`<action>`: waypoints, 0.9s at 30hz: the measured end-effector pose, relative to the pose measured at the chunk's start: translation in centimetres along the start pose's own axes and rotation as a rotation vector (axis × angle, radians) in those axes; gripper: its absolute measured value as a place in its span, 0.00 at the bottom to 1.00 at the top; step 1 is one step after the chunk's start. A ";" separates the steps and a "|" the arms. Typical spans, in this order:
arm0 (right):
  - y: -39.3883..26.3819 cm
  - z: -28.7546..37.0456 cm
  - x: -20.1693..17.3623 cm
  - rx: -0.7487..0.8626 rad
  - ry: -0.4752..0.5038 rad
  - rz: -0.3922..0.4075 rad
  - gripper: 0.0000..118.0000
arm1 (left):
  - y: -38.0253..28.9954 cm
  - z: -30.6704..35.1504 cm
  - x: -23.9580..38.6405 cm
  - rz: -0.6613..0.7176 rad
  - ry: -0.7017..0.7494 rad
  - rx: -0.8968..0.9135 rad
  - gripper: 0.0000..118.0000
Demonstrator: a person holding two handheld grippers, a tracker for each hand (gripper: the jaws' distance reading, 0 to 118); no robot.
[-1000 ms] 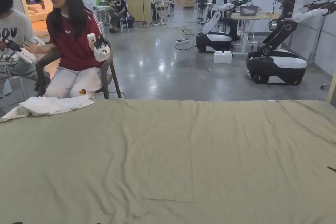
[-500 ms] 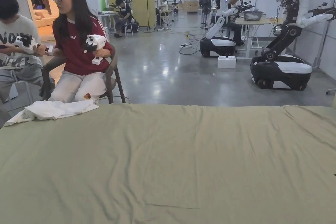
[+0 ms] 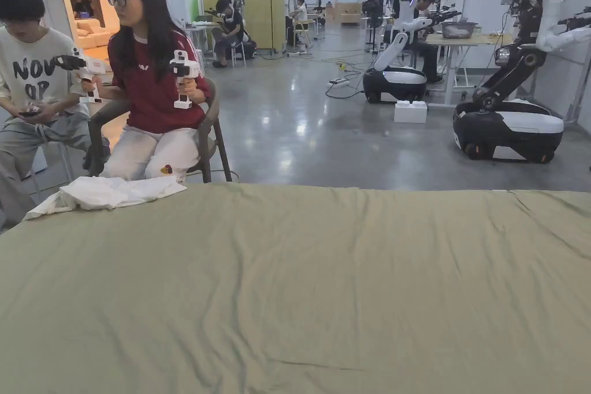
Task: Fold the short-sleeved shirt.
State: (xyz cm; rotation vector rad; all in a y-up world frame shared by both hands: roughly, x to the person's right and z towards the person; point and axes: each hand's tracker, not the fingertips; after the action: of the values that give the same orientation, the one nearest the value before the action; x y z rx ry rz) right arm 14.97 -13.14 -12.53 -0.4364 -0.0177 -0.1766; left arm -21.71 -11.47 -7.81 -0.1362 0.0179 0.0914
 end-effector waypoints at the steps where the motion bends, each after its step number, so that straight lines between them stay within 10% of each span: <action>1: -0.2 0.0 0.0 0.014 -0.010 0.007 1.00 | 0.0 0.0 -0.1 0.003 0.001 -0.001 0.97; 10: -0.5 0.3 1.2 0.085 0.302 0.062 1.00 | 0.0 0.2 -0.3 0.001 0.016 -0.003 0.97; 27: -0.7 0.4 0.8 0.119 0.257 0.123 1.00 | -0.3 -0.3 0.2 -0.029 0.021 -0.026 0.97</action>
State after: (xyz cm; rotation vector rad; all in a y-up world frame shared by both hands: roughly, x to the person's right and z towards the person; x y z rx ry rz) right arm 15.62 -13.73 -11.85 -0.2928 0.2497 -0.1091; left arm -21.49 -11.82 -8.03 -0.1633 0.0357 0.0610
